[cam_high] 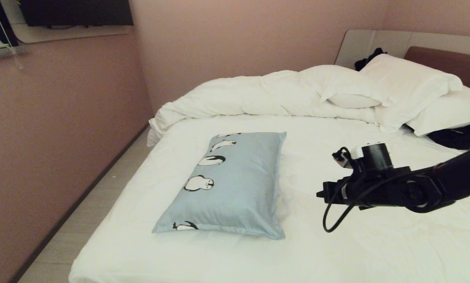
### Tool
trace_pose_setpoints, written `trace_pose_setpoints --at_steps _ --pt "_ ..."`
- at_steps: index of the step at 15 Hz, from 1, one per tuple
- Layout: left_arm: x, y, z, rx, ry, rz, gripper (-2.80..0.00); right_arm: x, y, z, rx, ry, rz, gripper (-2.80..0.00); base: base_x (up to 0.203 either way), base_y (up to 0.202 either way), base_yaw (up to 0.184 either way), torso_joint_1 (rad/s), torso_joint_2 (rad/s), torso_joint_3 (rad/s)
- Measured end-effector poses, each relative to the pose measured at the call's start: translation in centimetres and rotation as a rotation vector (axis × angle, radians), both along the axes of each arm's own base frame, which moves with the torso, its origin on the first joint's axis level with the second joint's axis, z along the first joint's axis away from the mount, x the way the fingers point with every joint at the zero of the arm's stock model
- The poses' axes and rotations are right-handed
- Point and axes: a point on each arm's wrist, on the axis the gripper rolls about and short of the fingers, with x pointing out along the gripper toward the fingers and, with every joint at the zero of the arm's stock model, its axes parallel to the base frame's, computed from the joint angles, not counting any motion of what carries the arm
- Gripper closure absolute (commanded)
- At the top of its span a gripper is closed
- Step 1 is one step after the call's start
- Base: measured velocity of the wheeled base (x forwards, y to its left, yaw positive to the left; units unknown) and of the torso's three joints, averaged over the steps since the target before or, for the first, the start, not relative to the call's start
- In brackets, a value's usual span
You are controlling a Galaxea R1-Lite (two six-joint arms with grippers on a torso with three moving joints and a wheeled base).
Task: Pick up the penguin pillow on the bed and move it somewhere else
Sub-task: Pick up the pillow
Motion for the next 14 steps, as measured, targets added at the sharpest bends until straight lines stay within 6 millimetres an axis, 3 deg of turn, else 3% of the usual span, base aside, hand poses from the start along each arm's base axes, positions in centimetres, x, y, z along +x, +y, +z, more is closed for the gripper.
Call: trace_pose_setpoints --at_steps 3,8,9,14 --pt "0.0 0.0 0.0 0.0 0.0 0.0 0.0 2.2 2.3 -1.7 -0.016 0.005 0.028 0.0 0.0 0.0 0.0 0.0 0.0 0.0" --pt "0.0 0.0 0.0 0.0 0.0 0.0 0.0 3.2 4.9 -2.7 -0.025 -0.002 0.085 0.0 0.0 0.0 0.0 0.0 0.0 0.0" --pt "0.0 0.0 0.0 0.0 0.0 0.0 0.0 3.6 5.3 -2.7 -0.026 -0.013 0.087 -2.8 0.0 0.0 0.0 0.0 0.0 0.0" --pt "0.0 0.0 0.0 0.0 0.0 0.0 0.0 3.8 8.6 -3.8 -0.065 -0.011 0.121 -2.8 0.0 0.0 0.0 0.0 0.0 0.0"
